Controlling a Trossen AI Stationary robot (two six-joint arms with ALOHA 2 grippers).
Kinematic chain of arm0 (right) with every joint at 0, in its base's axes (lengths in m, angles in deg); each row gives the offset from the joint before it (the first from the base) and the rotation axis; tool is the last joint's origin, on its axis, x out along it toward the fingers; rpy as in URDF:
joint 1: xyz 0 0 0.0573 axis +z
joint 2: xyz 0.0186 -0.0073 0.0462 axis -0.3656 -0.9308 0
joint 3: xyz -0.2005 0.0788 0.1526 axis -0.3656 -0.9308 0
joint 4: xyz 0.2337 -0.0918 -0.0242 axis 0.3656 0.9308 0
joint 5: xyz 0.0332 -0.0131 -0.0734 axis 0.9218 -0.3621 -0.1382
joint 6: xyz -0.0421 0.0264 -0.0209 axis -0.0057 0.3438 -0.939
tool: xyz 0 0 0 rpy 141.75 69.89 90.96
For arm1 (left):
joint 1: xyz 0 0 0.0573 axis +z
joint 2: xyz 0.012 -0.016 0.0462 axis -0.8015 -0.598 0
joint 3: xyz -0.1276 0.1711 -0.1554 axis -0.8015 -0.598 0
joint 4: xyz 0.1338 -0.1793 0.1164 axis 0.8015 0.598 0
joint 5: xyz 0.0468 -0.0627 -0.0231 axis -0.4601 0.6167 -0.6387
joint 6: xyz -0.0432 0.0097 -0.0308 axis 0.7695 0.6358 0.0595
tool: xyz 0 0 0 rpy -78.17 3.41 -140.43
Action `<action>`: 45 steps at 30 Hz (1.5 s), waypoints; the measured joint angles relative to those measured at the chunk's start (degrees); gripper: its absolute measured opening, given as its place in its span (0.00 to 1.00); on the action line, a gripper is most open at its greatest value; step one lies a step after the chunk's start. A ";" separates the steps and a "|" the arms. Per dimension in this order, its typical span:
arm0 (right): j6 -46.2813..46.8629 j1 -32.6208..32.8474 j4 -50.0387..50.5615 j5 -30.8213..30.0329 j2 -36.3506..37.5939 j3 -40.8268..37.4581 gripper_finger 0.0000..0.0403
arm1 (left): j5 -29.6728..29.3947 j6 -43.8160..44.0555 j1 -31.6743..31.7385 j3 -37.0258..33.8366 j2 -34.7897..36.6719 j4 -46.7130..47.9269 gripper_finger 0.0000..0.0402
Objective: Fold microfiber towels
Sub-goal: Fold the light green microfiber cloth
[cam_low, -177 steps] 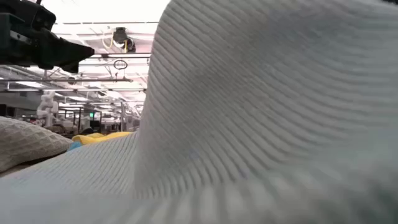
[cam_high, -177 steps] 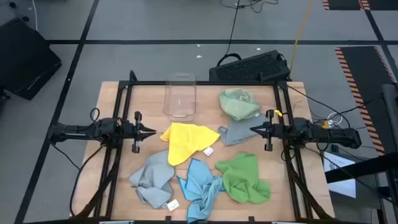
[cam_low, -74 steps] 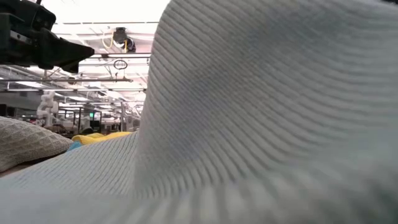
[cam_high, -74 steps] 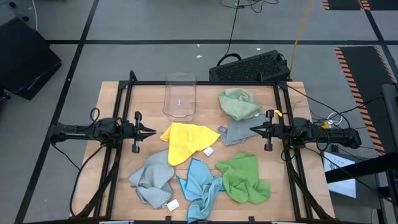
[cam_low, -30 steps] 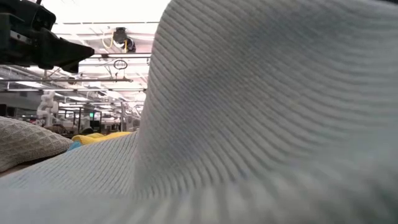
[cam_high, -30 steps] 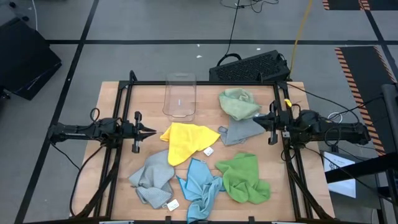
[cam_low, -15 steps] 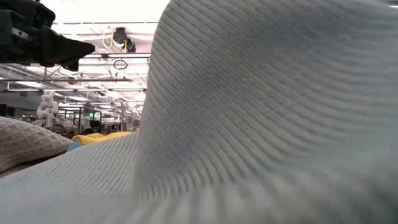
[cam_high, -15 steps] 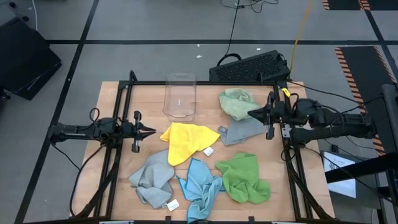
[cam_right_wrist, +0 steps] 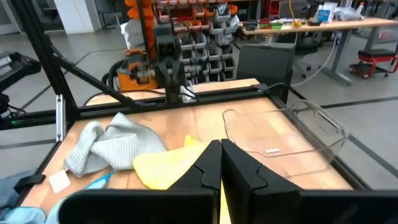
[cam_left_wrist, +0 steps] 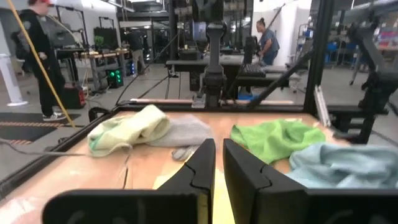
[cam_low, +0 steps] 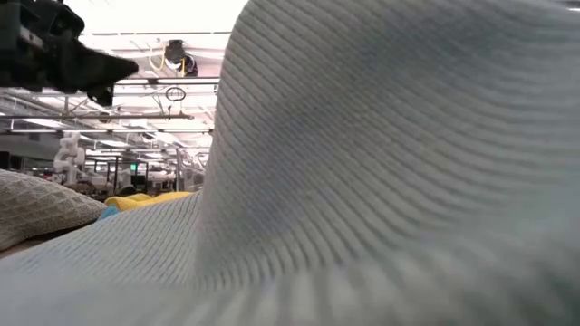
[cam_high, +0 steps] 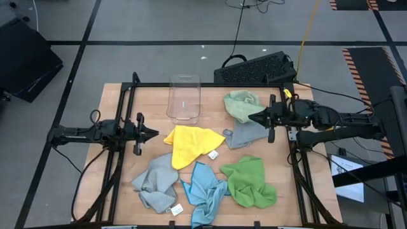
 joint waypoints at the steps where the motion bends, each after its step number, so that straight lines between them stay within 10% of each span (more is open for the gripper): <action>1: 0.00 0.00 -0.13 0.00 -0.24 0.00 0.00 | 0.00 0.61 0.00 1.12 0.00 0.75 0.09; 29: 3.26 0.04 -3.65 -0.02 -1.23 -6.58 0.00 | 0.02 -5.68 0.00 55.45 -31.03 40.10 0.09; 45: 16.06 5.62 -8.89 -12.28 -7.97 -16.39 0.00 | 0.02 -4.21 -0.10 44.57 -43.20 28.51 0.09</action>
